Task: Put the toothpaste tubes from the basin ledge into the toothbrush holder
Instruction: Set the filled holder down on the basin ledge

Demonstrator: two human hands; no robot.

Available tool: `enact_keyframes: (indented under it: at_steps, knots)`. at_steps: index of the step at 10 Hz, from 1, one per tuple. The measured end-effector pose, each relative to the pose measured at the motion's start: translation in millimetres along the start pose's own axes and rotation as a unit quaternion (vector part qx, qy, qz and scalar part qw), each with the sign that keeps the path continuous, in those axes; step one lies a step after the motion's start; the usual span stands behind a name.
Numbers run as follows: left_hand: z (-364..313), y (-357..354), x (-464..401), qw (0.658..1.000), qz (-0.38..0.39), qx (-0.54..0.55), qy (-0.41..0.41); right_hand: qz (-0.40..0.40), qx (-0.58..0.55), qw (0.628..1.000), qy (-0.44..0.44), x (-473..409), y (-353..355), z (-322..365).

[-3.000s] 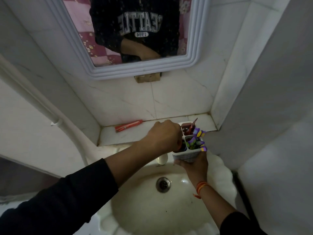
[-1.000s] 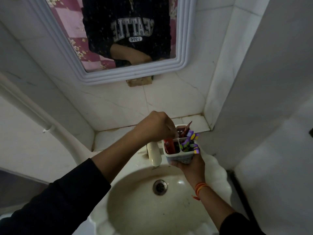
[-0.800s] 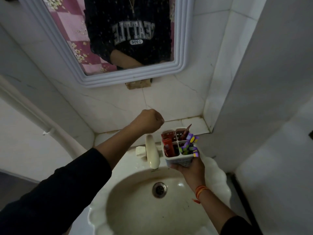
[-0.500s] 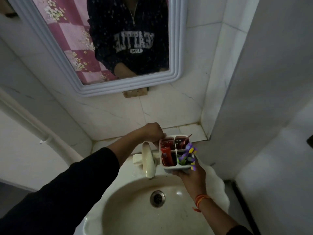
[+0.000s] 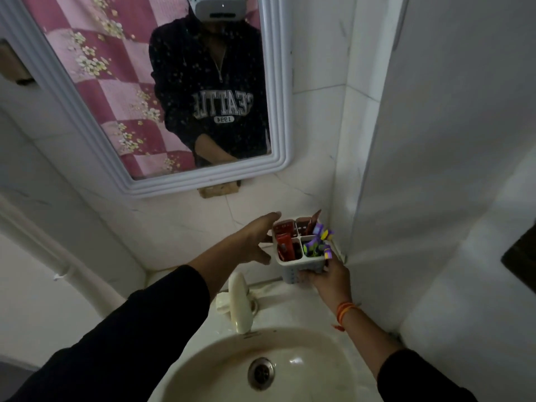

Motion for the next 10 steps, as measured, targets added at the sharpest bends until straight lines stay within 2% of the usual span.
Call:
enact_keyframes:
  at_steps: [1, 3, 5, 6, 7, 8, 9, 10]
  knots:
    - [-7, -17, -6, 0.997, 0.005, 0.081, 0.004, -0.003, 0.012, 1.000, -0.016, -25, 5, -4]
    - [-13, -41, -25, 0.992, 0.020, 0.122, -0.001, 0.001, 0.045, 0.995, -0.084, -60, 16, -20]
    - [-8, -54, -28, 0.988, 0.012, 0.156, -0.006, 0.014, 0.044, 0.993, -0.105, -57, 16, -21]
    - [-3, -49, -22, 0.995, -0.009, 0.101, -0.008, 0.012, 0.084, 0.992, -0.095, -50, 17, -12]
    - [4, -38, -8, 0.996, -0.071, -0.036, -0.037, 0.034, 0.138, 0.985, -0.099, -32, 16, -6]
    - [8, -25, 21, 0.965, -0.133, -0.199, -0.105, 0.087, 0.154, 0.976, -0.130, -6, 18, 12]
    - [10, -9, 61, 0.918, -0.163, -0.317, -0.173, 0.146, 0.171, 0.970, -0.090, 16, 17, 45]
    - [13, 13, 106, 0.867, -0.223, -0.381, -0.232, 0.142, 0.164, 0.976, -0.006, 34, 12, 97]
Point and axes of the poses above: each hand's wrist, its own x-axis away from the middle knuckle, its own y-axis out of the back of the hand, z = x × y, the point moved 2 cm from there along -x, towards the middle knuckle, and after that the axes turned 5 degrees about y, right-handed, at the moved point
